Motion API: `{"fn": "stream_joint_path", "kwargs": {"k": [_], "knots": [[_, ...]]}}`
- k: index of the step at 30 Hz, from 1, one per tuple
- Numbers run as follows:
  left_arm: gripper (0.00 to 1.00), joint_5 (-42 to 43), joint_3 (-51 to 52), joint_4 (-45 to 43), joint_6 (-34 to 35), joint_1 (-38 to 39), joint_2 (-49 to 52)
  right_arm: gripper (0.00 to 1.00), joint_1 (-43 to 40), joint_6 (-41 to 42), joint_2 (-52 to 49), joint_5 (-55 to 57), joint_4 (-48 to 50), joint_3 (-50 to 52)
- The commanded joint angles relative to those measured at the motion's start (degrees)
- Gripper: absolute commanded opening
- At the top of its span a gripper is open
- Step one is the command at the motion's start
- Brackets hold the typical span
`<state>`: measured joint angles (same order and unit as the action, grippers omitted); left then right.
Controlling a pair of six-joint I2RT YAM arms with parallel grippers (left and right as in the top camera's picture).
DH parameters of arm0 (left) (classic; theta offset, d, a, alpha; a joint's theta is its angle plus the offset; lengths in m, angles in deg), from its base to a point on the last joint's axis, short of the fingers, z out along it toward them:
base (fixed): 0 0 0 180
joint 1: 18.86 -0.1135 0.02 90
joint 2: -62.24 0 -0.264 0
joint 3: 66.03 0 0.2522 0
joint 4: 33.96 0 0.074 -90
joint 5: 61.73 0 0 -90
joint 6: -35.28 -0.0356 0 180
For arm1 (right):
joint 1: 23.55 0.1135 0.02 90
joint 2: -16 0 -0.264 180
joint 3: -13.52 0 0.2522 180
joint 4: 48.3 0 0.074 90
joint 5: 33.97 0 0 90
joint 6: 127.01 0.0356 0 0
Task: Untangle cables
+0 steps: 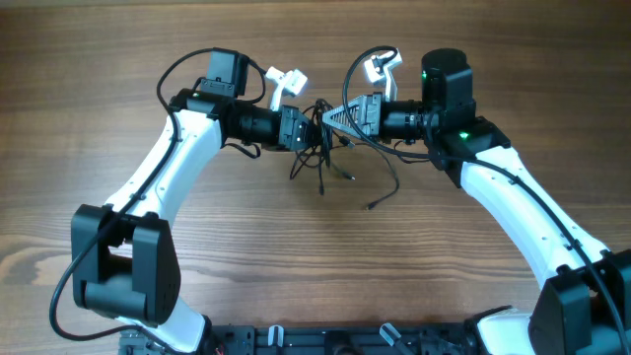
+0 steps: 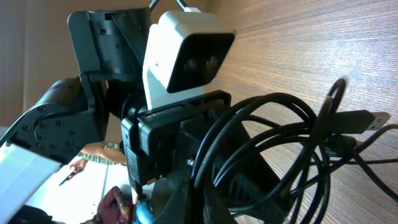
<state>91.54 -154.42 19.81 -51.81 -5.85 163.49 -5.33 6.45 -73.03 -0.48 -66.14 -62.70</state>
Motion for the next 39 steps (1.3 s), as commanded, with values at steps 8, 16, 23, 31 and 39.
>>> {"fn": "stream_joint_path", "kwargs": {"k": [8, 16, 23, 31, 39], "knots": [[0.06, -0.35, -0.59, -9.01, 4.09, 1.11, -0.31, 0.04, -0.09, 0.24, -0.79, -0.13, 0.37, -0.79], [0.31, -16.48, -0.59, -4.66, 6.73, 2.54, 0.44, 0.04, -0.09, 0.20, -0.79, -0.02, 0.37, -0.79], [0.64, -16.70, -0.61, -2.45, 6.58, -2.12, -1.66, 0.04, -0.09, 0.20, -0.79, 2.34, 0.33, -0.79], [0.63, -15.34, -0.59, -1.29, 6.51, -3.02, -3.76, 0.04, -0.09, 1.60, -0.79, 4.26, 0.33, -0.79], [0.62, 6.99, -0.59, -5.11, 6.82, -7.45, -3.76, 0.04, -0.09, 1.60, -0.79, 4.22, 0.31, -0.79]]}}
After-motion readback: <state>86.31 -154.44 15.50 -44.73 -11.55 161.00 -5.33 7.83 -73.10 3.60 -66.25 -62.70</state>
